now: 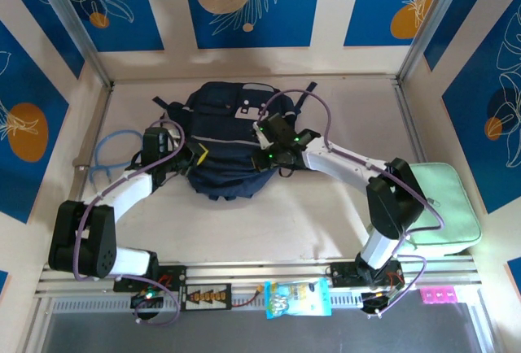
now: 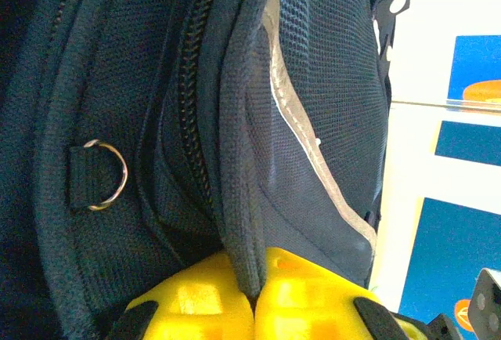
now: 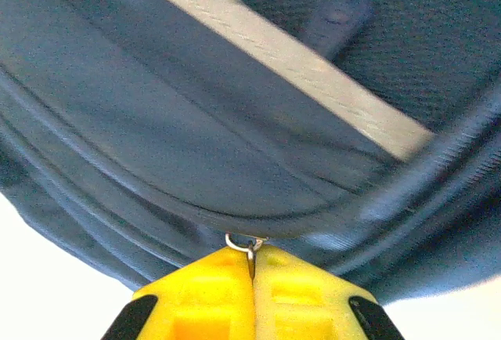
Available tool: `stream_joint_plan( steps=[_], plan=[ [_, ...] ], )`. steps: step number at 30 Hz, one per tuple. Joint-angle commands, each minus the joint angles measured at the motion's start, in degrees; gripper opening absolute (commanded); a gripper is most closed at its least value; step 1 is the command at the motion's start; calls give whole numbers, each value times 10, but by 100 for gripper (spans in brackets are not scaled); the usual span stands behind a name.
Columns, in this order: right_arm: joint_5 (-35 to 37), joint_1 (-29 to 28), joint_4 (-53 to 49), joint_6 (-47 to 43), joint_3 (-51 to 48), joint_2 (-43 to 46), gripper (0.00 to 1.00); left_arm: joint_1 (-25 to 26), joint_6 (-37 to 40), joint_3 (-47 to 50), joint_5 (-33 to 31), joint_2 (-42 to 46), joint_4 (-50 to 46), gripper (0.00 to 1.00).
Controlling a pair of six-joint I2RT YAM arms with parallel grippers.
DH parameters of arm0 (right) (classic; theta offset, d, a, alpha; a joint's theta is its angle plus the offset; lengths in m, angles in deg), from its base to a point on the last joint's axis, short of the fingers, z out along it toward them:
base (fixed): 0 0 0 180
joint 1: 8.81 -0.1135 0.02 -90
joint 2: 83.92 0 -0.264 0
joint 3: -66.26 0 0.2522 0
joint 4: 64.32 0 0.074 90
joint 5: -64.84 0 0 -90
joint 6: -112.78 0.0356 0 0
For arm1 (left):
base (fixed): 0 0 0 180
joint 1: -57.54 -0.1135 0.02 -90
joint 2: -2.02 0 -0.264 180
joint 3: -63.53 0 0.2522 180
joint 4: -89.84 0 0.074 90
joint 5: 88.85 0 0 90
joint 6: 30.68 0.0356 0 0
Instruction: Pack the student bag
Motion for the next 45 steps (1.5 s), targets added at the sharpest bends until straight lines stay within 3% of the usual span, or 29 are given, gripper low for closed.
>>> stream_joint_plan(
  steps=[1,9,12,23,27,32,36,40,45],
  plan=[
    [30,25,-47,-34,-13,27,0,-15,43,-19,-34,9,-21,0],
    [-7,78,-66,-128,30,-17,4,-20,189,-43,-27,10,-168,0],
    [10,92,-69,-143,54,-37,4,-20,237,-54,-18,1,-203,0],
    [80,127,-114,-62,142,-97,5,-22,302,-73,0,-18,-247,0],
    [64,125,-118,-58,162,-106,3,-22,321,-84,12,-27,-257,0],
    [60,123,-125,-39,136,-78,0,-21,353,-111,28,-39,-274,0],
    [63,123,-127,-39,59,-16,0,-21,382,-133,36,-46,-296,0],
    [35,123,-107,-107,-9,44,0,-22,409,-149,35,-51,-316,0],
    [67,130,-94,-190,29,16,8,-21,431,-160,47,-69,-327,0]
  ],
)
